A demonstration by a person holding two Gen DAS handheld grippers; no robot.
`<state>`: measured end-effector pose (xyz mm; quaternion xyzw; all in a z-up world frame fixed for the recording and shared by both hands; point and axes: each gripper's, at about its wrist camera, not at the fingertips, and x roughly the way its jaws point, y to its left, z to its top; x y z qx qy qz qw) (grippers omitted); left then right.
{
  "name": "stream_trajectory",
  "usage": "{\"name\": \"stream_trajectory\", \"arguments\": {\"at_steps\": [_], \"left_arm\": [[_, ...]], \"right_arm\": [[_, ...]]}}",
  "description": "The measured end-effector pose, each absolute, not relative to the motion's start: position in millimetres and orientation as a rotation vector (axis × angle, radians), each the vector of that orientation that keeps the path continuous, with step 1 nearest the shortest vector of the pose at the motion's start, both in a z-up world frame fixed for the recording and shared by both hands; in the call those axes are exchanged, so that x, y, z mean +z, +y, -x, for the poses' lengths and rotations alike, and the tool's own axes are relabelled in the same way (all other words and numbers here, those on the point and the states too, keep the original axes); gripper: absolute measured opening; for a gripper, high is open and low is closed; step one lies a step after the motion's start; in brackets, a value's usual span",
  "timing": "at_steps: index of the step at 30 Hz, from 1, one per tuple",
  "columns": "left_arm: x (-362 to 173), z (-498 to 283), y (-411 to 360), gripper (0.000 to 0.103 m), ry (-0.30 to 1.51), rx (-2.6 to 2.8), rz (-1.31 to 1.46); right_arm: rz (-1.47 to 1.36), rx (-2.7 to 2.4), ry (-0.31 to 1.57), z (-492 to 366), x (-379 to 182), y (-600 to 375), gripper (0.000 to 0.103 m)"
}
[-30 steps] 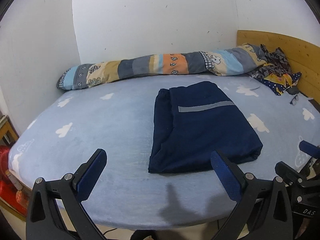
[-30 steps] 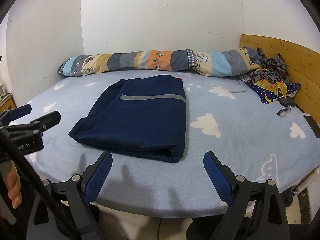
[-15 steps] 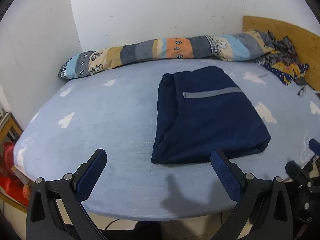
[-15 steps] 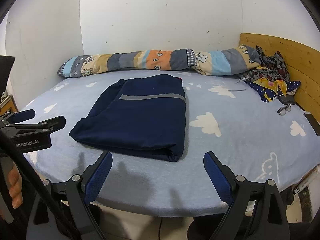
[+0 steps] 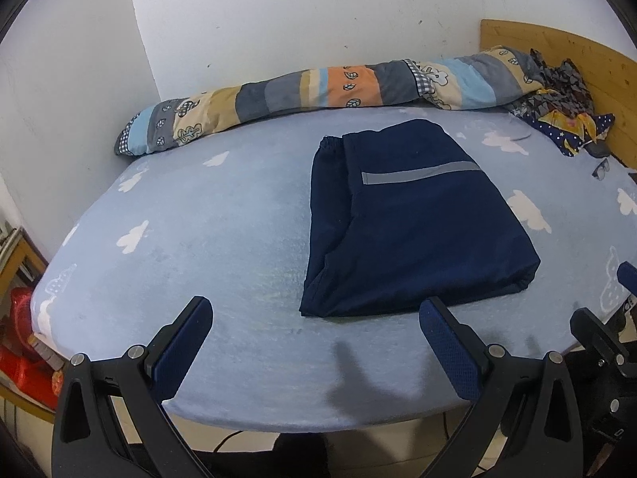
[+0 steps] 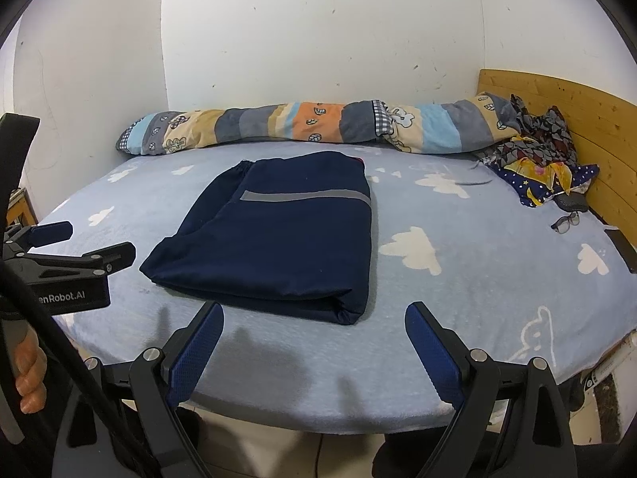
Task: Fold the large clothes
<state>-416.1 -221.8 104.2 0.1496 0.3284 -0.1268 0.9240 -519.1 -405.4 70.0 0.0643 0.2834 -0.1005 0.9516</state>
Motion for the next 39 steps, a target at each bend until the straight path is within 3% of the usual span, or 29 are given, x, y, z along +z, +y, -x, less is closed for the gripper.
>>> {"name": "stream_trajectory", "arguments": {"at_steps": [39], "left_arm": [[106, 431, -232, 0.103, 0.592, -0.207, -0.411]], "right_arm": [[-0.125, -0.211, 0.569, 520, 72, -407, 0.095]]}}
